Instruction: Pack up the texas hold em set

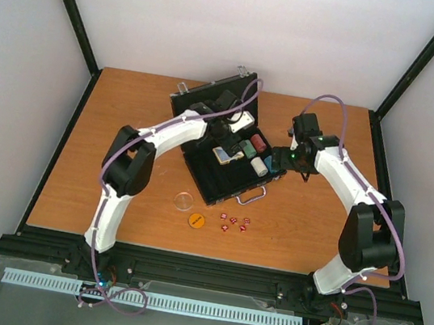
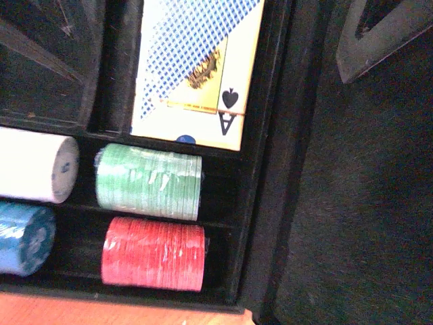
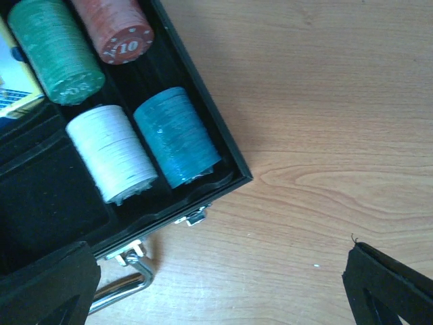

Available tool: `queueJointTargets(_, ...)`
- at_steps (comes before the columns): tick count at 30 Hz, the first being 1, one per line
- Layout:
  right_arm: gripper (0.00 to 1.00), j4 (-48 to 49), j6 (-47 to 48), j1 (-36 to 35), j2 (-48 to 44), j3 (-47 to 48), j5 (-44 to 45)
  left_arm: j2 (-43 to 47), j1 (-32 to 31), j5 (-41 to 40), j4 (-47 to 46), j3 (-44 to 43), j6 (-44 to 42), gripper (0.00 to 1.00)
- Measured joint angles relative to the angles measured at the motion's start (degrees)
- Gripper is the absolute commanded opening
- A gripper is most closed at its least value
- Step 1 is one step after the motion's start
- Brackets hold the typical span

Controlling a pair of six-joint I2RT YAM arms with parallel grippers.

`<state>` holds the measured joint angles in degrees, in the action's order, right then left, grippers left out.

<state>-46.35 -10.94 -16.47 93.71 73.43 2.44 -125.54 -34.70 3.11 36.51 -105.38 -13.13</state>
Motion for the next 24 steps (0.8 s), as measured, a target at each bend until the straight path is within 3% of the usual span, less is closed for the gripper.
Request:
queueJointTargets(9, 0.96, 0.5, 0.9, 0.0, -2.1, -0.1, -6.3, 13.1, 1.8, 1.6, 2.2, 10.6, 8.6, 1.00)
queueJointTargets(15, 0.96, 0.3, 1.9, 0.0, -2.4, -0.2, -11.1, 15.9, 6.3, 3.1, 4.5, 18.4, 15.6, 1.00)
queueJointTargets(24, 0.95, 0.2, 2.1, 0.0, -2.6, -0.2, -14.1, 11.3, 6.9, 2.9, 7.9, 14.0, 23.4, 1.00)
